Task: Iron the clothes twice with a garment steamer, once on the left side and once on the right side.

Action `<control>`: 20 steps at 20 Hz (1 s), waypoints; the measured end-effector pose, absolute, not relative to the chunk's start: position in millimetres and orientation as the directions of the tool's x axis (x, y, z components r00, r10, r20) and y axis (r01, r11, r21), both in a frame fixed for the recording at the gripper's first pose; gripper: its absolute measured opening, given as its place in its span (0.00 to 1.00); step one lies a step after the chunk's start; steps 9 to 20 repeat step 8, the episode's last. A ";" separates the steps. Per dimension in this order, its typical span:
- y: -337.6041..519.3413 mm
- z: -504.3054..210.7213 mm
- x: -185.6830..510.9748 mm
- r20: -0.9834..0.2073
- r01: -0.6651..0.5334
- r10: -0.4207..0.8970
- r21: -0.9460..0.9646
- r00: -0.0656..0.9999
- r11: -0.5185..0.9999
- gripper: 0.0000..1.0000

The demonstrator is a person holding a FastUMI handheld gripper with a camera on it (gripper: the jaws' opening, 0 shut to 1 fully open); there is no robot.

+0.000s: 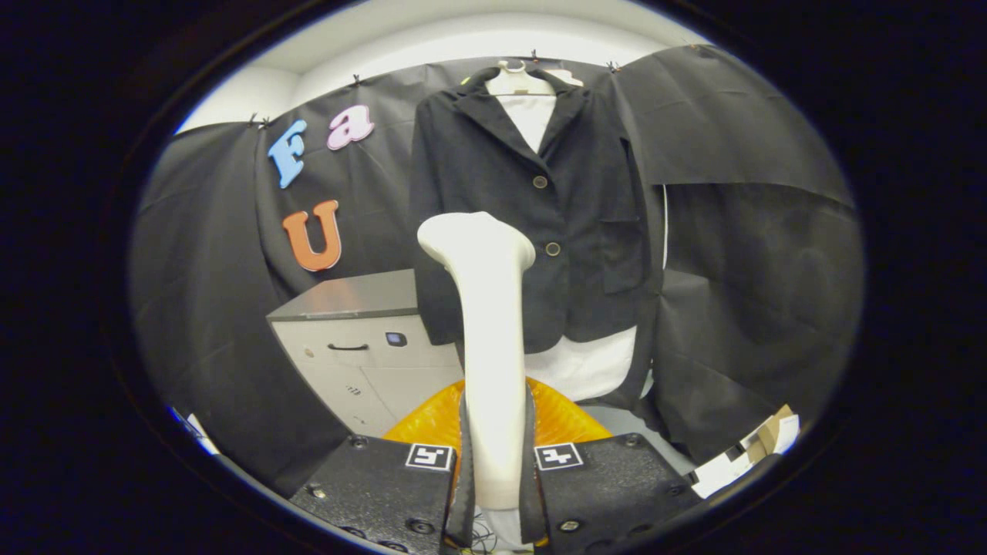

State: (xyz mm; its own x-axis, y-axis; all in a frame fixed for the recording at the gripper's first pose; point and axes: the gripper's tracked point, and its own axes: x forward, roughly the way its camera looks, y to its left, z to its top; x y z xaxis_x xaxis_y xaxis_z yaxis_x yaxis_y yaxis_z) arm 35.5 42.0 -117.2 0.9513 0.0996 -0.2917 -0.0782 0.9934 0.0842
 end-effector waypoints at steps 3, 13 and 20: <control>55.4 -118.3 22.5 -0.294 -0.100 0.119 0.079 0.948 0.992 0.26; 70.1 -124.5 8.3 -0.299 -0.118 0.138 0.083 0.944 0.990 0.26; 70.1 -124.5 8.3 -0.299 -0.118 0.138 0.083 0.944 0.990 0.26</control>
